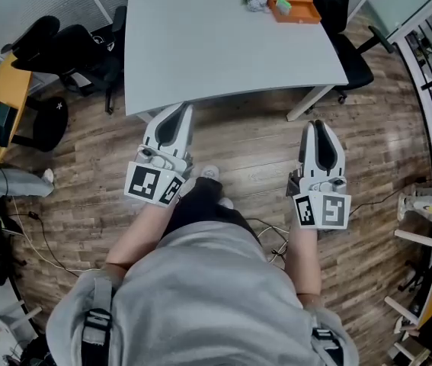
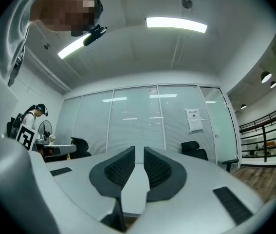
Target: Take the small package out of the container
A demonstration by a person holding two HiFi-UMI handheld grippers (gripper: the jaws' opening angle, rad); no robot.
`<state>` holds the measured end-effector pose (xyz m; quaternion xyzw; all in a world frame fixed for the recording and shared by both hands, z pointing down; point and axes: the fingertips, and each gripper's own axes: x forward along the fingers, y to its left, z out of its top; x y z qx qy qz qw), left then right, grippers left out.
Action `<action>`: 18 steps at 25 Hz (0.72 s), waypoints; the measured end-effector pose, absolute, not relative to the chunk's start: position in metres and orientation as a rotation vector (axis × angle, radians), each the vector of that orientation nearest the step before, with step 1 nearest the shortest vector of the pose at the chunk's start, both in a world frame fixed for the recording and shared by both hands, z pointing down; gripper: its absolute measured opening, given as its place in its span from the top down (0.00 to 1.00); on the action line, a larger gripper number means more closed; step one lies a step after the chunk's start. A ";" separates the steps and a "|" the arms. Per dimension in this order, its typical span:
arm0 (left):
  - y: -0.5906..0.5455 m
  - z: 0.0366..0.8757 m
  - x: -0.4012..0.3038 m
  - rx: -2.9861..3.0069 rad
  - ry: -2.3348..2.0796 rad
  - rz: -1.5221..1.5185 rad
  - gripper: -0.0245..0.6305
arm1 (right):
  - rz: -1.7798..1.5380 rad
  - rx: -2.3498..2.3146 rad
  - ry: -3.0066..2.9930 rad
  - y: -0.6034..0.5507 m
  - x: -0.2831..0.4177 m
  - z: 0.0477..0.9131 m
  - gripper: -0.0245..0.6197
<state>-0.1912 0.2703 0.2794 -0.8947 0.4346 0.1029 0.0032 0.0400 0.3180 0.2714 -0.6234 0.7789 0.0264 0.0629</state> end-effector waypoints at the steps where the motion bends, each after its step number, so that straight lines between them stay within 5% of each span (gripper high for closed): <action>1: 0.262 0.280 -0.193 -2.804 1.366 0.324 0.93 | 0.081 -1.881 2.354 0.309 0.039 0.271 0.84; 18: 0.095 0.275 -0.205 -2.859 1.265 0.358 0.93 | 0.154 -1.981 2.304 0.155 0.029 0.258 0.84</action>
